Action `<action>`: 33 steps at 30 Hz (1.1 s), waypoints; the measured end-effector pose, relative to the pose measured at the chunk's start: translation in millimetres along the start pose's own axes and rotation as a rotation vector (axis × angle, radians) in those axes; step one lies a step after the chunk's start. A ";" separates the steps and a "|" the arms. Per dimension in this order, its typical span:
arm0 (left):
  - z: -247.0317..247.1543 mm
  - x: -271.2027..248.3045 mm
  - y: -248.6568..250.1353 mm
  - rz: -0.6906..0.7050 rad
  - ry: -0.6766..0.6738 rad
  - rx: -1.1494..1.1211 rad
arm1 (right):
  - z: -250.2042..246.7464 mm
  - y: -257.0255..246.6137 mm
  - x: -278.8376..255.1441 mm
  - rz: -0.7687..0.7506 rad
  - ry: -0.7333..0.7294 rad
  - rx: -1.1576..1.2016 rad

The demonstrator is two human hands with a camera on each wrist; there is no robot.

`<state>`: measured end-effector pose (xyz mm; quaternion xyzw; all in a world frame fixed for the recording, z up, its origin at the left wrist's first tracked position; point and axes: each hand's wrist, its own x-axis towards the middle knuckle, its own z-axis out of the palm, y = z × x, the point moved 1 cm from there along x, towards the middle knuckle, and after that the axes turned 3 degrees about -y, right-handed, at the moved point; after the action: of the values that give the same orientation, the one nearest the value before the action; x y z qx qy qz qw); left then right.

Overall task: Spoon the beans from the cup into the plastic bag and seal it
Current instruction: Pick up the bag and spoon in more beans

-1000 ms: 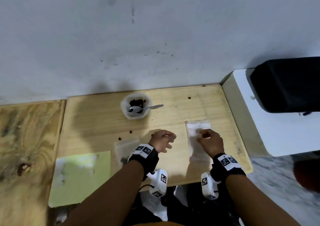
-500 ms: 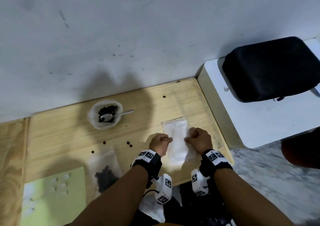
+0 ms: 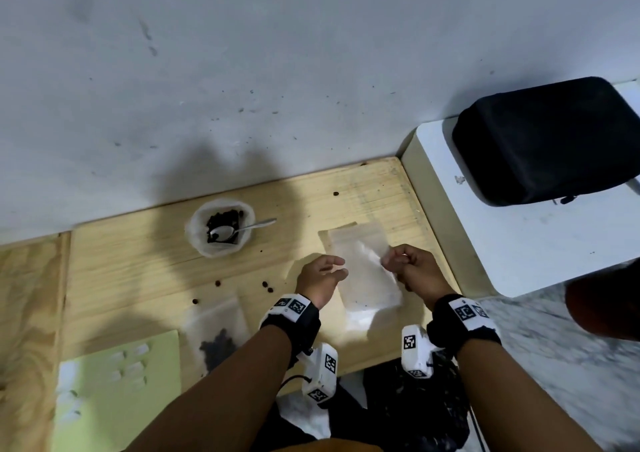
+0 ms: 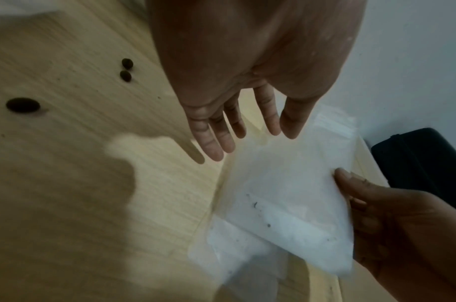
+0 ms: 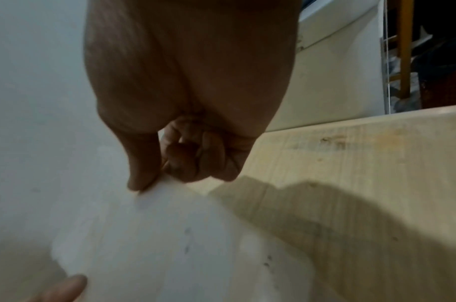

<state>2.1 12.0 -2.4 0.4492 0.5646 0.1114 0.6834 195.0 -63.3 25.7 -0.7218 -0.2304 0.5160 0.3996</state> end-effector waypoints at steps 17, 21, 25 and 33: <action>-165.2 -57.3 13.6 0.367 0.247 0.311 | 153.9 -100.1 -8.7 0.027 -0.410 -0.438; -188.7 -75.0 3.8 0.441 0.533 0.462 | 196.2 -100.3 -17.6 0.026 -0.374 -0.331; -202.5 -78.0 0.0 0.500 0.635 0.359 | 227.7 -94.1 -29.0 0.018 -0.447 -0.242; -206.0 -79.5 -2.4 0.334 0.418 -0.068 | 246.8 -90.3 -33.4 -0.028 -0.446 -0.256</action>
<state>-205.2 58.7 57.7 0.4802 0.6076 0.3317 0.5387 -39.1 47.4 81.4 -0.6316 -0.3863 0.6234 0.2513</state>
